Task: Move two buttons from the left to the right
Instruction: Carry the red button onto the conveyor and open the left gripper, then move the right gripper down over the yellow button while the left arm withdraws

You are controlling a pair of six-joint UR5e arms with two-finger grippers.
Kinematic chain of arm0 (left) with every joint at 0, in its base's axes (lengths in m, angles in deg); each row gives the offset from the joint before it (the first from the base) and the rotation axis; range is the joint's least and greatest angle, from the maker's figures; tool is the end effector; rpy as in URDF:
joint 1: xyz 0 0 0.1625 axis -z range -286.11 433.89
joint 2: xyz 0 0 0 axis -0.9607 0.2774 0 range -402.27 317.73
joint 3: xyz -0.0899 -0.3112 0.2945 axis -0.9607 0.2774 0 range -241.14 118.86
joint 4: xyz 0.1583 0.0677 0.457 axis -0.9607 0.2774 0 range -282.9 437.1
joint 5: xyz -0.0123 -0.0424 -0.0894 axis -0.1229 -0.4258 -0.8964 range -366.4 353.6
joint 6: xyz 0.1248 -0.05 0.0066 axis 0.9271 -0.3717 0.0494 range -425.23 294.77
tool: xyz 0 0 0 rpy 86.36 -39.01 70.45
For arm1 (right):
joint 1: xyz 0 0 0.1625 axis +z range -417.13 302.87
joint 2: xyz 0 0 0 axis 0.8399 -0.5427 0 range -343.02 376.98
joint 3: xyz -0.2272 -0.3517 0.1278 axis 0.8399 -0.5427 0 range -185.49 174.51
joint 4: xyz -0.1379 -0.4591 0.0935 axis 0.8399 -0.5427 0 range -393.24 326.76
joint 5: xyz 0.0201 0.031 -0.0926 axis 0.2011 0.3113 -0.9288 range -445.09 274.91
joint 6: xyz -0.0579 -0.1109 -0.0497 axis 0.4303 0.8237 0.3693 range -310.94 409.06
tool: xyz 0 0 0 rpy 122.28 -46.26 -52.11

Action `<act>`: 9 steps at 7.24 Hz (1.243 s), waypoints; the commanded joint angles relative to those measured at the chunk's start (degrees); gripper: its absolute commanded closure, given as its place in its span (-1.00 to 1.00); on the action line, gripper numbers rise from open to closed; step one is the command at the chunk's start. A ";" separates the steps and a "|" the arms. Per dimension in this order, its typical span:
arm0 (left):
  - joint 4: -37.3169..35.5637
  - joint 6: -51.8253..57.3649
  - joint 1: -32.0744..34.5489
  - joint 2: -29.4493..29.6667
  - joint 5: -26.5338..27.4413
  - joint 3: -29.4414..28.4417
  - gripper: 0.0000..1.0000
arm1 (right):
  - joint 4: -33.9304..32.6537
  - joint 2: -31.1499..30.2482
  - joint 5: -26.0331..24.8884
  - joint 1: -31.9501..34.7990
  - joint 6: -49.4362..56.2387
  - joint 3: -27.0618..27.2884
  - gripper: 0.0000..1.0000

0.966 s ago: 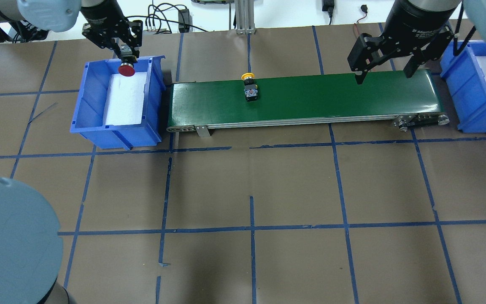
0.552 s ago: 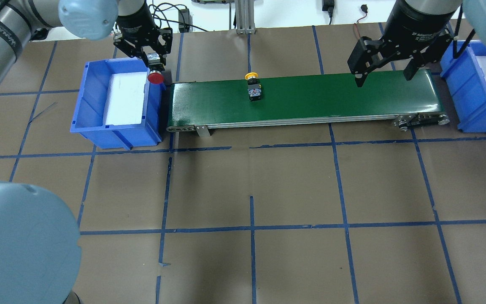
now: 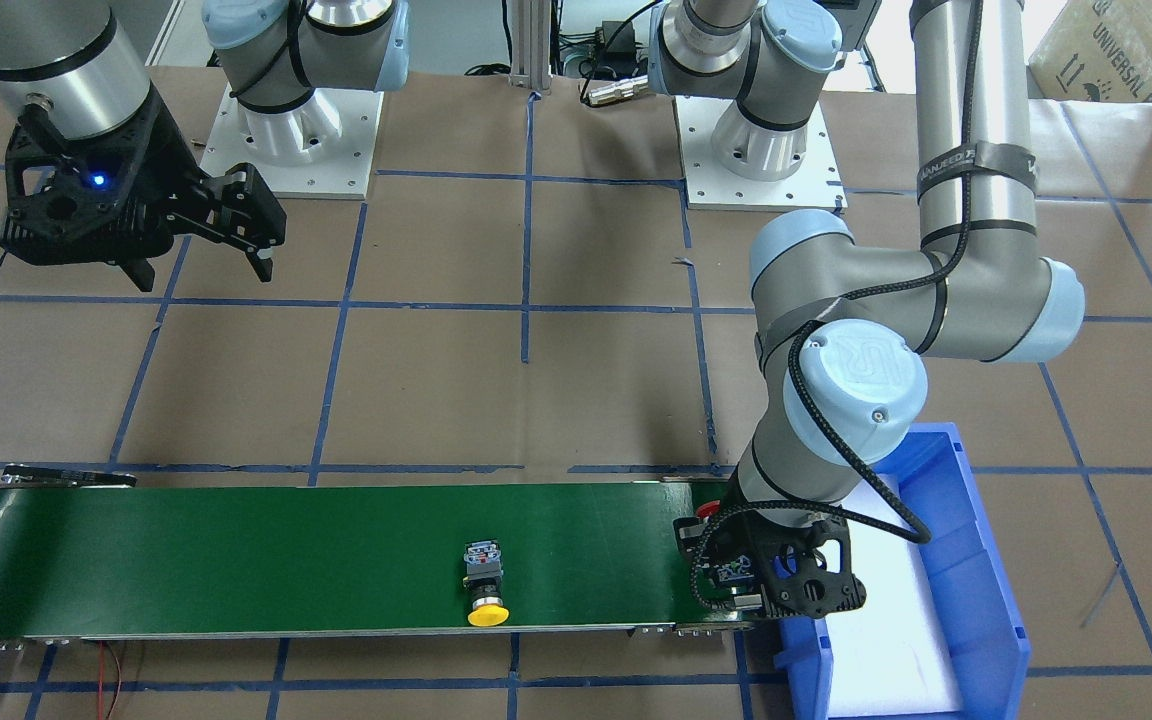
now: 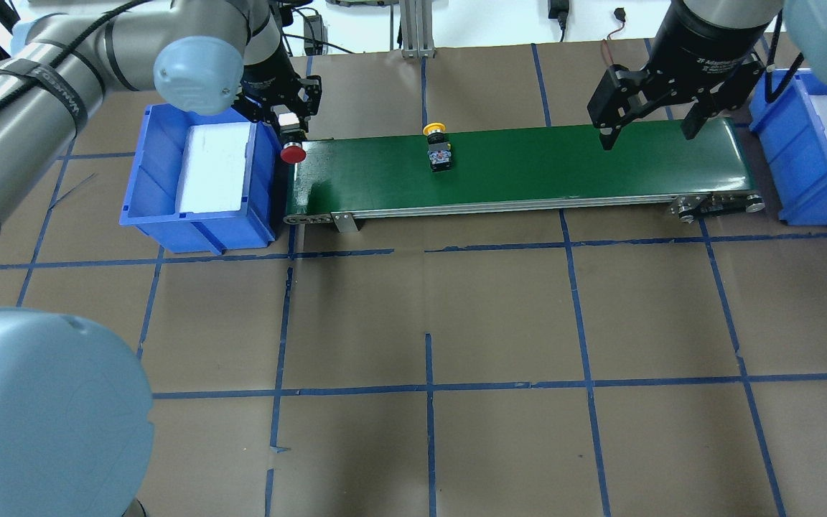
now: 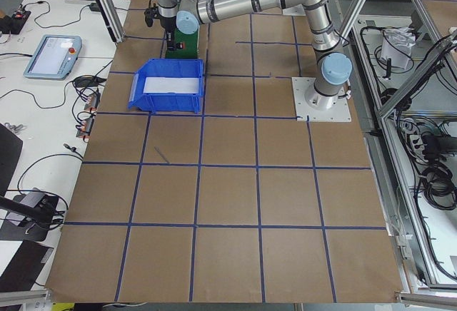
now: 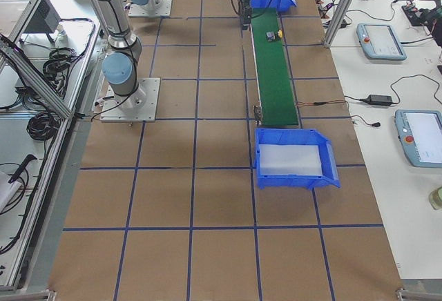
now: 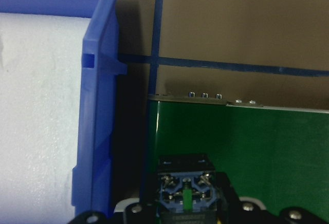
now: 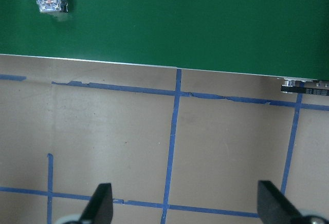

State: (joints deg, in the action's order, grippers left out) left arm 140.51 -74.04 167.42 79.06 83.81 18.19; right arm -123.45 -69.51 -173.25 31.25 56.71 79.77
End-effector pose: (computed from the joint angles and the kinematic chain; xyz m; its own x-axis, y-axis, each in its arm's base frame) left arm -0.1805 -0.7707 0.2471 -0.9957 -0.0916 0.0122 -0.0923 0.9904 -0.1028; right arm 0.1207 -0.6033 0.4774 -0.9940 -0.1056 -0.0284 -0.1048 0.9941 -0.0292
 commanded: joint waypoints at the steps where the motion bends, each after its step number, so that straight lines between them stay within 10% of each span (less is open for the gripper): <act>1: -2.23 -0.16 0.25 1.53 -0.21 0.48 0.39 | -2.67 2.98 0.28 0.04 -0.26 -2.45 -1.00; 2: -2.32 0.02 0.25 1.53 -0.12 0.48 -0.88 | -3.30 5.43 0.36 0.21 -0.52 -3.95 -1.00; 5: -0.76 0.90 -0.28 1.01 0.14 -3.18 -0.99 | -9.51 13.86 -0.95 4.67 -4.98 -8.53 -1.00; 9: 18.39 1.25 -0.63 -3.72 0.67 -12.00 -1.00 | -16.64 23.62 -2.19 6.10 -10.97 -11.25 -1.00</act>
State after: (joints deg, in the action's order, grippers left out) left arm 154.84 -73.04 166.93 77.56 84.45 7.17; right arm -137.22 -49.42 -175.43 37.16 47.79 69.82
